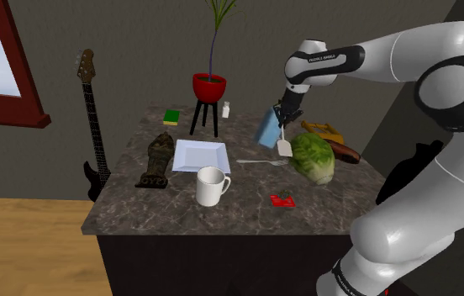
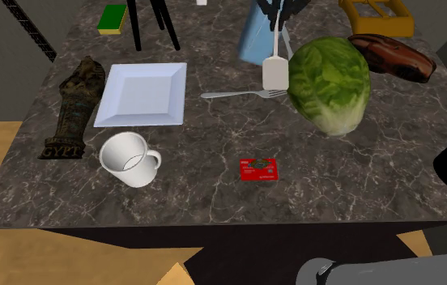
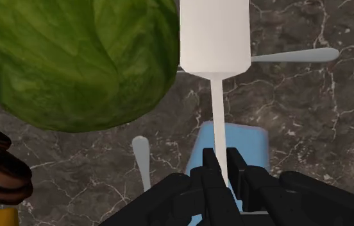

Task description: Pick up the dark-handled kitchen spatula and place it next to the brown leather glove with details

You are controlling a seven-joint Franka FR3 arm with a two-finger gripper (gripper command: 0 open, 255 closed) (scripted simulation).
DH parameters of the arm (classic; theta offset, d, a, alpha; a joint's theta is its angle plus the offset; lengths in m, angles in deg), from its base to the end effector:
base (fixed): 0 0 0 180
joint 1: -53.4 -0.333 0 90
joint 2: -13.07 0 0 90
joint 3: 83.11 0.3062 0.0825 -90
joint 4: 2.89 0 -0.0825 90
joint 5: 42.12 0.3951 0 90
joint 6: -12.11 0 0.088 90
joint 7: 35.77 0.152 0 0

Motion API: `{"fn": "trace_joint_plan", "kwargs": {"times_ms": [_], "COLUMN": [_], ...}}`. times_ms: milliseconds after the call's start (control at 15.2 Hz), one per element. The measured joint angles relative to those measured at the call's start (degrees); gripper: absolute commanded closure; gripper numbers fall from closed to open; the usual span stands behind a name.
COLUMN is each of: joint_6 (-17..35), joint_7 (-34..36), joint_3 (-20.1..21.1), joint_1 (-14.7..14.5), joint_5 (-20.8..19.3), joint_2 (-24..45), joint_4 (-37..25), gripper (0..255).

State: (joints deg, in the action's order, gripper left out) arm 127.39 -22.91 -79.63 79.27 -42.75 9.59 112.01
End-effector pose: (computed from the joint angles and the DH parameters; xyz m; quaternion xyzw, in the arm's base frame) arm 0.5172 -0.2140 0.4304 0.9532 -0.3005 0.0329 0.0097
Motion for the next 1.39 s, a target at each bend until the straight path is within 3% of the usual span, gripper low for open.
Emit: {"fn": "trace_joint_plan", "kwargs": {"times_ms": [528,1122,1386], "joint_6": [-2.6,-10.5,-9.4], "joint_7": [-8.1,-14.8,-15.4], "joint_3": [-3.8,-6.0,-6.1], "joint_1": [4.1,8.6,9.1], "joint_5": [0.4,1.9,2.1], "joint_2": [11.6,30.0,31.9], "joint_4": [-14.2,-40.4,-41.2], "gripper": [255,255,255]}}
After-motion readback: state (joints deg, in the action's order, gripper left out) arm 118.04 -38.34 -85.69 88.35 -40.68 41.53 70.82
